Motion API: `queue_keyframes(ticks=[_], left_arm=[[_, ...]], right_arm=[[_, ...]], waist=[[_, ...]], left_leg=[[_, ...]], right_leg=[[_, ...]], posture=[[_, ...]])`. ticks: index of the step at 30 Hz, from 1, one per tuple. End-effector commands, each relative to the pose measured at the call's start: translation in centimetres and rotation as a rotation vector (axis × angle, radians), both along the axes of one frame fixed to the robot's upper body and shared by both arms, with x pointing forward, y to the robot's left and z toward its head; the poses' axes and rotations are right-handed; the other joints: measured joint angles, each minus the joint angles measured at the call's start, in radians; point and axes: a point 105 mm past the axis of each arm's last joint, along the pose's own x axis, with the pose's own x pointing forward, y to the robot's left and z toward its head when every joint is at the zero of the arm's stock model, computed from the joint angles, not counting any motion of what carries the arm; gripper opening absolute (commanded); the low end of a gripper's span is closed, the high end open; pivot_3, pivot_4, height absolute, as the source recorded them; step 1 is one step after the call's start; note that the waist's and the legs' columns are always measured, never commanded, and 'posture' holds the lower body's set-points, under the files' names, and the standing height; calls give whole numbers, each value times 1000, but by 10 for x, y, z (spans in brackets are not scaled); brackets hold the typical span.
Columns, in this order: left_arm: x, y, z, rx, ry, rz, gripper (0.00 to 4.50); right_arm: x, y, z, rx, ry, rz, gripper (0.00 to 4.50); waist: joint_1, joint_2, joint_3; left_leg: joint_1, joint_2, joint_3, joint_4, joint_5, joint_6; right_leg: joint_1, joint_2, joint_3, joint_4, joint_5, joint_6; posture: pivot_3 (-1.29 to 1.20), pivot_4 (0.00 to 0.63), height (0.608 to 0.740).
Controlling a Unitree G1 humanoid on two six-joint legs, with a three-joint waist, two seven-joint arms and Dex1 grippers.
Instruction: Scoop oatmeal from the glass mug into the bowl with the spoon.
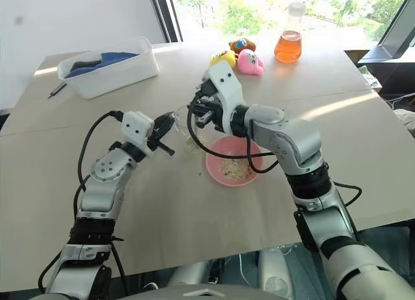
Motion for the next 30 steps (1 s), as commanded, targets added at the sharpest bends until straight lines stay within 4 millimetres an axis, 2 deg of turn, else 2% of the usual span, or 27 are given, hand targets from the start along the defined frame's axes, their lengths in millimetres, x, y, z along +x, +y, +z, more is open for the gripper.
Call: queue_keyframes(ticks=[1,4,9,22,30], left_arm=[[-1,-5,8,4,-40,-27,49],[0,-6,8,6,-41,-30,49],[0,-8,6,10,-41,-33,49],[6,-17,2,10,-33,-63,49],[10,-22,1,5,-37,-78,49]], right_arm=[[-8,-1,18,113,81,25,0],[-5,-7,22,155,161,4,0],[3,-18,32,178,196,-33,0],[16,-49,67,204,112,-132,0],[16,-56,65,252,187,-148,0]], waist=[[0,0,0],[0,0,0],[-1,0,0],[2,0,0],[0,0,0]], left_leg=[[0,0,0,0,0,0],[0,0,0,0,0,0],[0,0,0,0,0,0],[0,-1,0,0,0,0],[0,0,0,0,0,0]], right_leg=[[0,0,0,0,0,0],[0,0,0,0,0,0],[0,0,0,0,0,0],[0,-1,0,1,0,0],[0,-1,0,1,0,0]], posture=[[0,150,740],[0,150,740],[0,150,740],[0,150,740],[0,150,740]])
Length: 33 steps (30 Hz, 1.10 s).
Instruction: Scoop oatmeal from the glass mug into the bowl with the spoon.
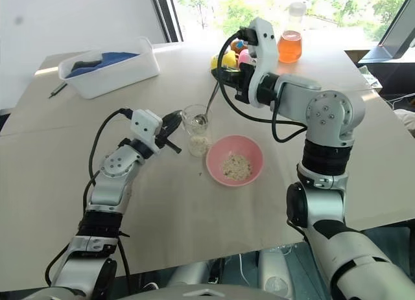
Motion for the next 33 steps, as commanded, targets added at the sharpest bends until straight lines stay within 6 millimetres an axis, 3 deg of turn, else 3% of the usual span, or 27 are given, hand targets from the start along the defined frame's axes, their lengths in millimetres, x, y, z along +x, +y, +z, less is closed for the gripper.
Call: queue_keyframes(ticks=[1,10,33], left_arm=[[0,-7,4,16,-25,-27,49],[2,-8,4,-5,-39,-25,49],[2,-15,1,-22,-96,-31,49]], right_arm=[[-5,-2,14,59,-1,9,0],[-1,-30,14,118,87,-70,0],[10,-56,14,369,267,-193,0]], waist=[[1,0,0],[1,0,0],[-1,1,-1]], left_leg=[[0,0,0,0,0,0],[0,0,0,0,0,0],[0,0,1,0,0,0]], right_leg=[[0,0,0,0,0,0],[0,0,0,0,0,0],[0,0,1,1,0,0]], posture=[[0,150,740],[0,150,740],[0,150,740]])
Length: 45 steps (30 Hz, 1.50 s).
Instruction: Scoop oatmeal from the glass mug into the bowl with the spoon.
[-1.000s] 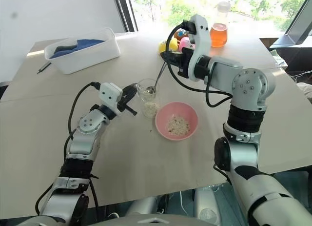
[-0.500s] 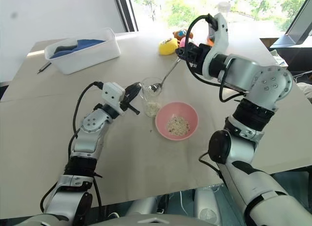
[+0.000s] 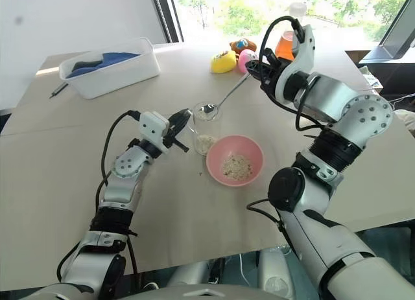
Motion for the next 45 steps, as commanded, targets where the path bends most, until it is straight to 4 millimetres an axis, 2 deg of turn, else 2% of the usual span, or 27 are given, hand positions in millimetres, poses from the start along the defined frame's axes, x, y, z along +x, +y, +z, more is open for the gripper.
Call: queue_keyframes(ticks=[1,14,22,28,37,45], left_arm=[[-1,-1,2,4,-26,-3,49],[1,2,-2,29,-30,-11,49],[1,2,-4,39,-25,-20,49],[2,1,-6,45,-22,-32,49],[2,1,-10,56,-12,-42,49],[3,5,-12,61,-7,-36,49]], right_arm=[[-8,0,14,32,-55,17,0],[-13,-8,-2,116,10,46,0],[-25,-19,8,169,12,58,0],[-29,-35,10,185,26,0,0],[-44,-42,1,127,-42,9,0],[-61,-48,-16,-41,-79,88,0]], waist=[[0,0,0],[-1,2,-2],[-3,3,-2],[-3,3,-3],[1,2,-3],[3,2,-4]], left_leg=[[0,0,0,0,0,0],[0,0,1,0,0,0],[0,0,2,0,0,0],[1,0,2,0,0,0],[1,0,2,0,0,1],[3,1,2,0,0,1]], right_leg=[[0,0,0,0,0,0],[0,0,1,0,0,0],[0,0,1,0,0,0],[1,0,2,0,0,0],[1,0,2,0,0,0],[4,0,2,-1,0,0]], posture=[[0,150,740],[0,150,740],[0,150,740],[0,150,740],[0,150,740],[0,150,740]])
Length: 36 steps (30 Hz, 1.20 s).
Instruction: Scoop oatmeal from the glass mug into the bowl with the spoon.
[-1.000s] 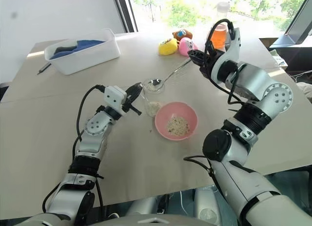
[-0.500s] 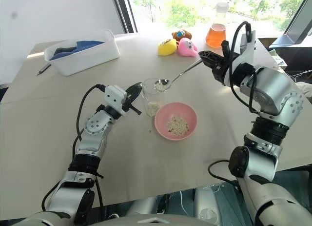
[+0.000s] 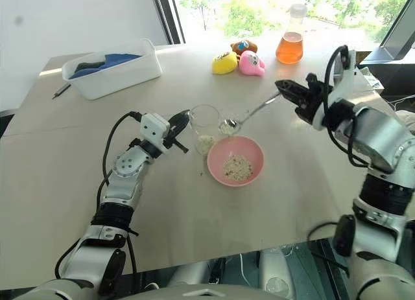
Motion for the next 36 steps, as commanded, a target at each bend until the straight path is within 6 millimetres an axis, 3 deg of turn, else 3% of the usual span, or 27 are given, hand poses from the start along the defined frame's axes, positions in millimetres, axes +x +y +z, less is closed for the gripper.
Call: queue_keyframes(ticks=[1,9,18,23,36], left_arm=[[-2,2,-7,30,13,-3,49],[-2,1,-8,30,17,-2,49],[-3,0,-10,25,20,-6,49],[-2,-3,-9,22,19,-10,49],[-5,1,-12,16,43,0,49]], right_arm=[[-13,7,9,-39,-70,74,0],[-27,28,3,-368,-154,175,0],[-34,42,22,-589,-363,235,0],[-33,48,28,-674,-441,246,0],[-31,61,33,-633,-486,269,0]], waist=[[0,0,0],[2,0,0],[8,-1,0],[11,-1,0],[28,-1,-1]], left_leg=[[0,0,0,0,0,0],[0,0,0,0,0,0],[0,0,0,0,0,0],[0,0,0,0,0,0],[0,0,-1,0,0,0]], right_leg=[[0,0,0,0,0,0],[0,0,0,-1,0,0],[0,0,-1,-1,0,0],[0,-1,-1,-1,0,0],[0,-1,-1,-2,0,0]], posture=[[0,150,740],[0,150,740],[0,150,740],[0,150,740],[0,150,740]])
